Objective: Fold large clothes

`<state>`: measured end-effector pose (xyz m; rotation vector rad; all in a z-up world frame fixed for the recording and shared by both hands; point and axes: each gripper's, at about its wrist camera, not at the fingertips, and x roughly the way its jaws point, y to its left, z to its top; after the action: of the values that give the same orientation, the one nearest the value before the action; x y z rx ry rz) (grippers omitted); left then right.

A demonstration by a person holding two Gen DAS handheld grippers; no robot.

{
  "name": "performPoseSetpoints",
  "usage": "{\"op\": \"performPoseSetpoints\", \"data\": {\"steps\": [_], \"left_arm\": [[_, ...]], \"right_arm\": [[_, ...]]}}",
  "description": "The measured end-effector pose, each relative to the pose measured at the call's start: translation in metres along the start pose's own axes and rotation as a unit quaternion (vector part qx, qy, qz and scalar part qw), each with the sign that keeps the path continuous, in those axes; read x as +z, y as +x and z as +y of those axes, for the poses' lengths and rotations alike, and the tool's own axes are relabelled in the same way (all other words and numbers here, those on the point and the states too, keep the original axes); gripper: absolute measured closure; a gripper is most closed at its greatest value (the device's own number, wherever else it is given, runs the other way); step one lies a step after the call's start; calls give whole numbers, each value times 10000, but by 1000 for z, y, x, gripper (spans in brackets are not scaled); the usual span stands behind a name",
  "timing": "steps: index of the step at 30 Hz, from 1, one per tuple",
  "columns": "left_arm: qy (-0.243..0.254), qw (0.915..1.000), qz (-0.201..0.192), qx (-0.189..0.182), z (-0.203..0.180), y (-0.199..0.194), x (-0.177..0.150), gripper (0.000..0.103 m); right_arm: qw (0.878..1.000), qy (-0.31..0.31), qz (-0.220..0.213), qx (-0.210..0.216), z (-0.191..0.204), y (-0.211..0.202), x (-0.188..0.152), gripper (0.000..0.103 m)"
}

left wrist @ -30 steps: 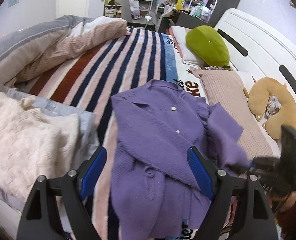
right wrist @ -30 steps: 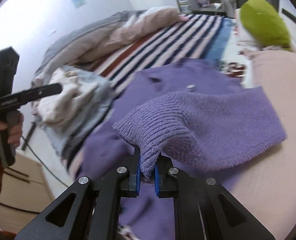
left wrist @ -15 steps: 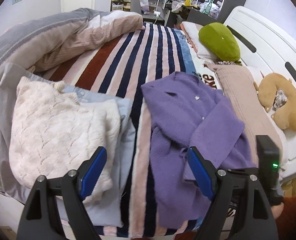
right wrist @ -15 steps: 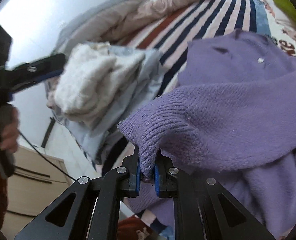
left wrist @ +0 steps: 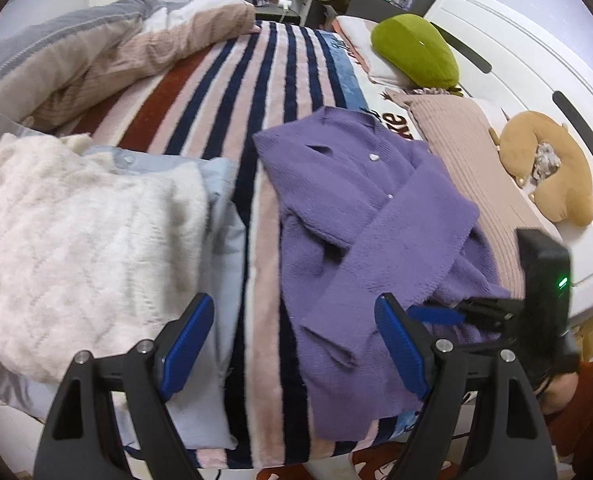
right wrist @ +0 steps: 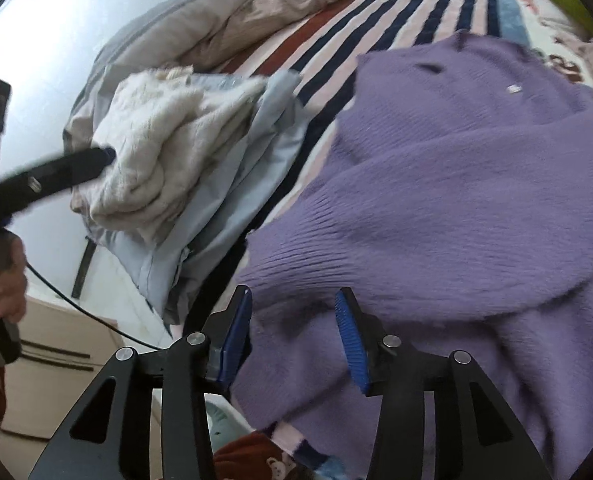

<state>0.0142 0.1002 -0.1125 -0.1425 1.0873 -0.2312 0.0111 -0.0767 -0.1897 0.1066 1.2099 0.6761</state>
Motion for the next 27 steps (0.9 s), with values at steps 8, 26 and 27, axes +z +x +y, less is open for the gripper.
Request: {"op": "performPoseSetpoints", "data": {"steps": [8, 26, 27], "left_arm": [[74, 9994, 217, -243, -31, 38, -10, 23], [-292, 9926, 1144, -284, -42, 143, -69, 29], [-323, 9918, 1199, -315, -42, 145, -72, 30]], "right_arm": [[9944, 495, -437, -830, -70, -78, -26, 50], [9749, 1964, 324, -996, -179, -94, -156, 48], [9751, 1966, 350, -968, -181, -91, -155, 48]]}}
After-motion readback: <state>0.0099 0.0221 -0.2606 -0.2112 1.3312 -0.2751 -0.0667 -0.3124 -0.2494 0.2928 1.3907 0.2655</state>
